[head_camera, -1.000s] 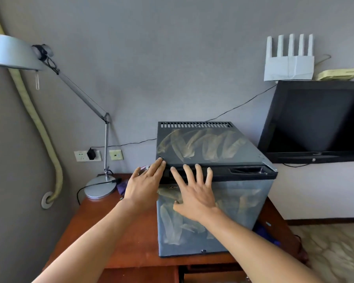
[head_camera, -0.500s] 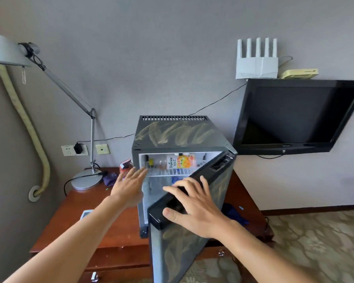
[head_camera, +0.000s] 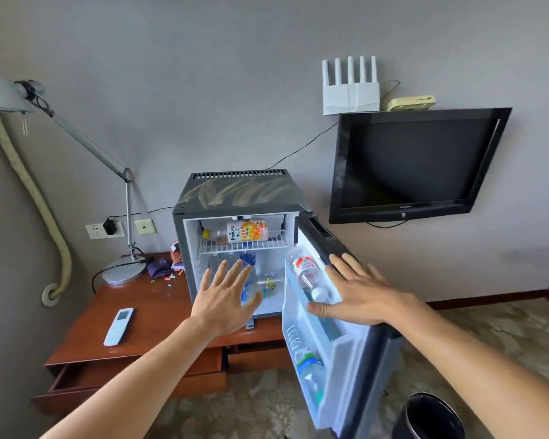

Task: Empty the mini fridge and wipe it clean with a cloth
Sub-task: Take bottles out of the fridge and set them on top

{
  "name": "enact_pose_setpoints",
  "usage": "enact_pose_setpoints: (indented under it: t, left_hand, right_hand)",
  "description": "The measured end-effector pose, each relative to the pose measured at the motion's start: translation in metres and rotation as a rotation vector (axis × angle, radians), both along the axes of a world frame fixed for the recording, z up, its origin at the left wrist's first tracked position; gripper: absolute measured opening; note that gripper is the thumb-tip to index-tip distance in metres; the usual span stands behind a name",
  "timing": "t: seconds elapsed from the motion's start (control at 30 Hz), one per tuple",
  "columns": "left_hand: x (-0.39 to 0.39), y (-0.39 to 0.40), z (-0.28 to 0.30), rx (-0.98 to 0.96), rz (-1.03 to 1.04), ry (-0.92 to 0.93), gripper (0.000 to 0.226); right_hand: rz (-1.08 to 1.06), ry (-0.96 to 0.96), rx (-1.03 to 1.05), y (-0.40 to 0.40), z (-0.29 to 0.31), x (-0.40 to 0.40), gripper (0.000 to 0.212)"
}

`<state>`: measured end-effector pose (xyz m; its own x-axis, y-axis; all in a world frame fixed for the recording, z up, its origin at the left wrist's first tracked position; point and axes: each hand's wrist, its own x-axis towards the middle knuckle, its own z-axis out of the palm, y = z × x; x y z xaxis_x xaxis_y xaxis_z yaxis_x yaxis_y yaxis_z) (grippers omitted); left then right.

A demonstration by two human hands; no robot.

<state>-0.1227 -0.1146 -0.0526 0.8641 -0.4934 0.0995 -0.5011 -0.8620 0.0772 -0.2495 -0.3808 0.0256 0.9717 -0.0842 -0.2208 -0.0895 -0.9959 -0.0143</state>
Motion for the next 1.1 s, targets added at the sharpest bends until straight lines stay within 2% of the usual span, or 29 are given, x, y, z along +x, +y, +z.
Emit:
enact_pose_setpoints:
  t: [0.23,0.47,0.7,0.87,1.0,1.1]
  left_hand:
    - [-0.020,-0.003,-0.012,0.024,-0.001,0.047,0.082]
    - [0.007,-0.024,-0.019,0.036,-0.060,0.015,0.085]
    - [0.035,-0.112,-0.017,-0.032,-0.396,-0.209,0.093]
    - [0.053,-0.177,-0.024,0.039,-0.626,-0.301,0.093]
    - [0.073,-0.202,-0.042,-0.013,-0.702,-0.486,0.097]
    - [0.081,-0.212,-0.041,-0.073,-0.707,-0.612,0.089]
  right_hand:
    - [-0.143,-0.054,-0.188,-0.051,-0.019,-0.003,0.121]
    - [-0.181,-0.168,-0.323,-0.074,-0.045,0.012,0.110]
    - [-0.251,-0.331,-0.341,-0.062,-0.067,0.027,0.102]
    - [-0.239,-0.357,-0.400,-0.065,-0.073,0.028,0.101]
    - [-0.246,-0.366,-0.427,-0.067,-0.072,0.031,0.098]
    - [-0.249,-0.355,-0.432,-0.069,-0.071,0.032,0.097]
